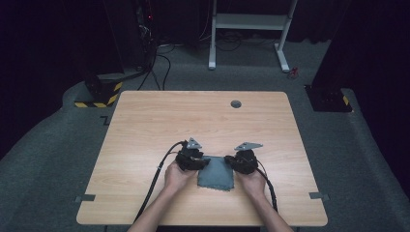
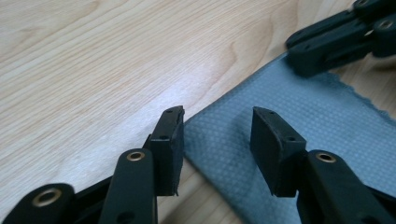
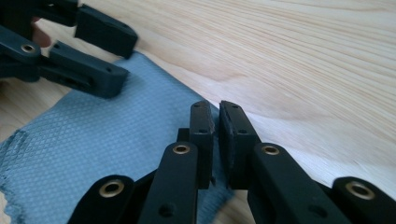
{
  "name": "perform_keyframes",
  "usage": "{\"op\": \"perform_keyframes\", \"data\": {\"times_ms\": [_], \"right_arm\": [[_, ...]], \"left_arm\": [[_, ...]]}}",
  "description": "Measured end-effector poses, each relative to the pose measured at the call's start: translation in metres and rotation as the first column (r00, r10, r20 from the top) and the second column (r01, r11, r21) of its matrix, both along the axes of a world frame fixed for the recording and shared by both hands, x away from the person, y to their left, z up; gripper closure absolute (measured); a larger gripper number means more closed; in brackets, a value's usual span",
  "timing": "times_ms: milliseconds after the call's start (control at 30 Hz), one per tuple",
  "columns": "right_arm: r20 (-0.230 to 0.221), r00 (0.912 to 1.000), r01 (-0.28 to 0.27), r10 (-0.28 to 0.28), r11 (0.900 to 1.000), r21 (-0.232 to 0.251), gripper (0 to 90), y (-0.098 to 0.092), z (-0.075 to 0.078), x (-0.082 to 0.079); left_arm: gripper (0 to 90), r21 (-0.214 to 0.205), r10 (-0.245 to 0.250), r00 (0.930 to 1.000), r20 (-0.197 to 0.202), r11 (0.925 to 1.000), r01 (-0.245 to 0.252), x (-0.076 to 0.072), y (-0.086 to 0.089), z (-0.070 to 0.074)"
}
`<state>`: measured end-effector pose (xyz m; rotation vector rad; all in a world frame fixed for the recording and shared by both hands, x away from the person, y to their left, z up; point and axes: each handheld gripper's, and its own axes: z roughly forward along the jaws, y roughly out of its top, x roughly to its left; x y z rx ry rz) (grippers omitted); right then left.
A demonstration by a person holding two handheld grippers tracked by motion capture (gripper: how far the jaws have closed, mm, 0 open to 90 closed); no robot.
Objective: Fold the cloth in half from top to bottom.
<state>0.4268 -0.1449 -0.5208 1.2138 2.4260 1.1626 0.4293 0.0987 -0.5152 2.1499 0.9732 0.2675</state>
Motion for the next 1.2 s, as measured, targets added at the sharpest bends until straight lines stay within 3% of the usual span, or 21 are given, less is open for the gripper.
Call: {"op": "perform_keyframes", "data": {"times_ms": [33, 133, 233, 267, 433, 533, 567, 700, 733, 767, 800, 867, 1000, 1200], "right_arm": [[0.003, 0.9999, 0.011, -0.011, 0.9998, -0.018, 83.5, -0.002, 0.001, -0.001], [0.017, 0.9993, 0.035, -0.034, 0.9986, -0.041, 80.6, -0.009, 0.004, -0.002], [0.022, 0.9989, 0.042, -0.042, 0.9987, -0.029, 77.4, -0.013, 0.006, -0.003], [0.032, 0.9985, 0.046, -0.045, 0.9987, -0.023, 71.4, -0.015, 0.007, -0.002], [0.014, 0.9995, 0.028, -0.027, 0.9990, -0.035, 69.5, -0.010, 0.005, 0.002], [0.008, 0.9998, 0.016, -0.015, 0.9991, -0.039, 70.8, -0.009, 0.002, 0.005], [0.008, 1.0000, -0.005, 0.006, 0.9983, -0.058, 77.9, -0.007, 0.003, 0.006], [0.001, 0.9993, -0.036, 0.036, 0.9956, -0.086, 86.3, -0.003, 0.005, 0.006], [-0.004, 0.9993, -0.038, 0.038, 0.9950, -0.092, 87.0, -0.001, 0.006, 0.006], [-0.005, 0.9985, -0.055, 0.055, 0.9929, -0.106, 88.1, -0.001, 0.007, 0.008], [-0.005, 0.9985, -0.055, 0.055, 0.9929, -0.106, 88.1, -0.001, 0.007, 0.008], [0.008, 0.9979, -0.062, 0.064, 0.9914, -0.115, 88.3, 0.000, 0.008, 0.009], [0.011, 0.9981, -0.060, 0.061, 0.9922, -0.110, 88.4, 0.000, 0.009, 0.010], [0.042, 0.9979, -0.045, 0.049, 0.9944, -0.096, 88.5, 0.004, 0.020, 0.018]], "left_arm": [[53.1, 0.022, 0.014, 0.9999, 0.005, 0.9997, -0.014, 0.000, 0.001, 0.000], [50.5, 0.022, 0.024, 0.9997, -0.001, 0.9995, -0.024, 0.001, 0.005, 0.000], [49.3, -0.014, 0.046, 0.9988, -0.018, 0.9988, -0.046, 0.003, 0.009, 0.002], [49.0, -0.029, 0.058, 0.9982, -0.018, 0.9978, -0.059, 0.006, 0.010, 0.003], [49.9, 0.007, 0.049, 0.9987, -0.012, 0.9988, -0.049, 0.010, 0.003, 0.000], [55.2, 0.032, 0.034, 0.9994, 0.007, 0.9989, -0.035, 0.008, 0.001, 0.000], [60.5, 0.053, 0.009, 0.9998, 0.017, 0.9986, -0.010, 0.005, -0.001, 0.001], [74.1, 0.054, -0.005, 1.0000, 0.008, 0.9985, 0.005, 0.005, -0.001, 0.002], [74.1, 0.034, -0.010, 0.9998, -0.015, 0.9994, 0.010, 0.006, 0.000, 0.002], [81.8, 0.011, -0.015, 0.9991, -0.040, 0.9998, 0.015, 0.008, 0.001, 0.002], [83.8, 0.011, -0.015, 0.9991, -0.040, 0.9998, 0.015, 0.008, 0.001, 0.002], [85.6, -0.028, -0.013, 0.9973, -0.072, 0.9996, 0.011, 0.010, 0.004, 0.001], [86.8, -0.033, -0.018, 0.9970, -0.075, 0.9993, 0.016, 0.012, 0.006, 0.001], [86.9, -0.080, 0.024, 0.9990, -0.037, 0.9964, -0.027, 0.016, 0.015, 0.006]]}}
